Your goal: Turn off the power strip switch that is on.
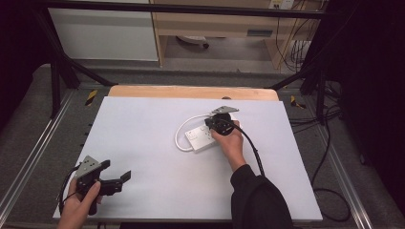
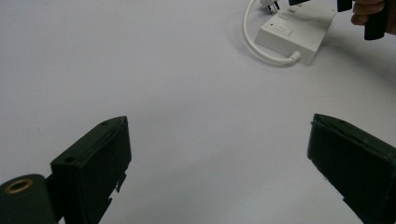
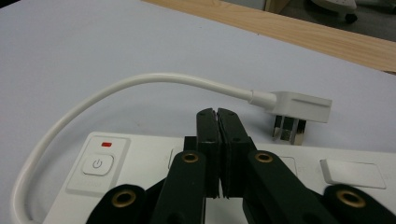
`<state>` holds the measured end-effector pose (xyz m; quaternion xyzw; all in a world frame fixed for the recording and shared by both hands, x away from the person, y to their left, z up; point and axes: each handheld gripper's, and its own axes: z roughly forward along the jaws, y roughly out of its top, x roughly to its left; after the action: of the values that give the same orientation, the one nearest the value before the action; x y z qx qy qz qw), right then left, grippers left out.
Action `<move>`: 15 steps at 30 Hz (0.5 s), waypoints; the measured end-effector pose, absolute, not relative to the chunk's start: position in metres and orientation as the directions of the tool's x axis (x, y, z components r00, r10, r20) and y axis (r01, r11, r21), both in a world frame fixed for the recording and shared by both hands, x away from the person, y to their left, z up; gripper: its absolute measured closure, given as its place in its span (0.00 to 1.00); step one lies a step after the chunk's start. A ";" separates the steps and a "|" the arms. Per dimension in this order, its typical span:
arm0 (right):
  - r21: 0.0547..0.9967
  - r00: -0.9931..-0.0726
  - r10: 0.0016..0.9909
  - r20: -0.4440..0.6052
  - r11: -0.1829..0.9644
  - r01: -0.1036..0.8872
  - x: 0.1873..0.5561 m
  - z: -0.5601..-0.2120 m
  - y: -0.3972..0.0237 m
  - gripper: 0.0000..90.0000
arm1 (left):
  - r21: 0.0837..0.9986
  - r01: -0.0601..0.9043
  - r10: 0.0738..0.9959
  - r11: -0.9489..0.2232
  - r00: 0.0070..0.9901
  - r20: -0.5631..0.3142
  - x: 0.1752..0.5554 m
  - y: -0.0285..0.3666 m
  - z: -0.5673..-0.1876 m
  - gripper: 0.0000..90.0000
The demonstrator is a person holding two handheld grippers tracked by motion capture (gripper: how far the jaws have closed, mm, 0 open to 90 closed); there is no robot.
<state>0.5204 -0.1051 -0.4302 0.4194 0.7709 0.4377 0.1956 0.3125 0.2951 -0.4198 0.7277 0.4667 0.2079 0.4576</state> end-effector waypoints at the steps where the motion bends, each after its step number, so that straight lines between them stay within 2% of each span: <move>1: 0.840 -0.571 0.818 0.066 0.263 0.474 0.520 -0.429 -0.106 0.96 | 0.860 0.489 0.870 -0.146 0.477 -0.124 0.313 0.295 -0.420 0.07; 7: 0.841 -0.570 0.818 0.078 0.253 0.478 0.520 -0.424 -0.108 0.87 | 0.860 0.490 0.870 -0.144 0.476 -0.126 0.312 0.295 -0.420 0.07; 8: 0.841 -0.571 0.817 0.080 0.252 0.479 0.520 -0.422 -0.109 0.83 | 0.859 0.490 0.871 -0.147 0.476 -0.123 0.312 0.295 -0.420 0.07; 10: 0.841 -0.571 0.817 0.085 0.249 0.481 0.519 -0.422 -0.109 0.80 | 0.859 0.489 0.870 -0.149 0.478 -0.122 0.312 0.295 -0.420 0.07; 15: 0.842 -0.566 0.819 0.089 0.242 0.482 0.519 -0.418 -0.111 0.67 | 0.859 0.491 0.870 -0.148 0.477 -0.123 0.312 0.295 -0.420 0.07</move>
<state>0.5190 -0.1105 -0.4183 0.4255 0.7650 0.4449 0.1894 0.3123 0.2954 -0.4201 0.7283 0.4671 0.2081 0.4561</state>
